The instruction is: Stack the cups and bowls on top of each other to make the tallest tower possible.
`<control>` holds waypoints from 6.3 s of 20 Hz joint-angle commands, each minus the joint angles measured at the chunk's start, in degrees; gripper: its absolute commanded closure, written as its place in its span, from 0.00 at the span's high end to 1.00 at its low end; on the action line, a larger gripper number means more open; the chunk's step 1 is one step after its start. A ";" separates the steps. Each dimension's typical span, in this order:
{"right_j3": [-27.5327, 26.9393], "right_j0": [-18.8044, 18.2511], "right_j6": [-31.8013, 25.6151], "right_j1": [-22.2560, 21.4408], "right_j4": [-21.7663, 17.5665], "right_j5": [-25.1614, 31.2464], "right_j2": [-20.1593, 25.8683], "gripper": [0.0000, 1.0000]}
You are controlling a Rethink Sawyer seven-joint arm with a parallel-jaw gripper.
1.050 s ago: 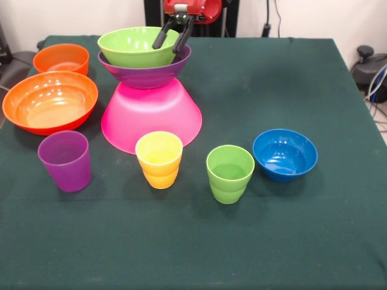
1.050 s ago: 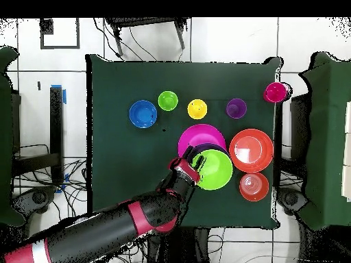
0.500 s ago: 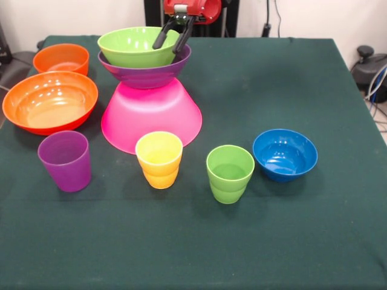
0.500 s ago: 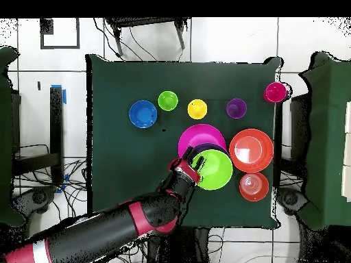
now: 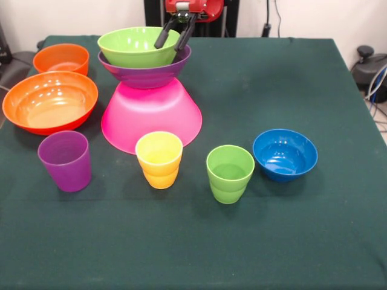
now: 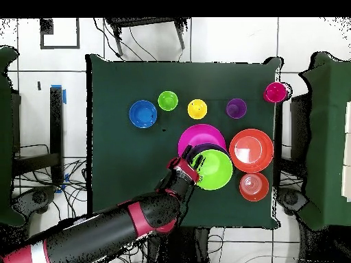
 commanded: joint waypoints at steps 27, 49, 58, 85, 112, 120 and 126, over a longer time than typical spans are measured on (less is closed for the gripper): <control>-5.86 -2.08 -7.13 0.64 1.00 -0.67 10.68 0.00; -11.48 -6.04 -9.85 5.34 10.06 -4.96 8.63 0.00; -14.18 -7.13 -9.64 4.96 10.54 -4.29 8.18 0.00; -13.55 -7.98 -8.57 0.82 5.03 -4.62 8.61 0.00; -10.65 -7.28 -6.96 -2.92 -0.02 -5.35 9.62 0.00; -8.07 -6.36 -6.77 -4.67 -1.36 -5.71 10.14 0.00; -6.98 -6.35 -7.31 -3.79 -0.14 -7.36 10.86 0.00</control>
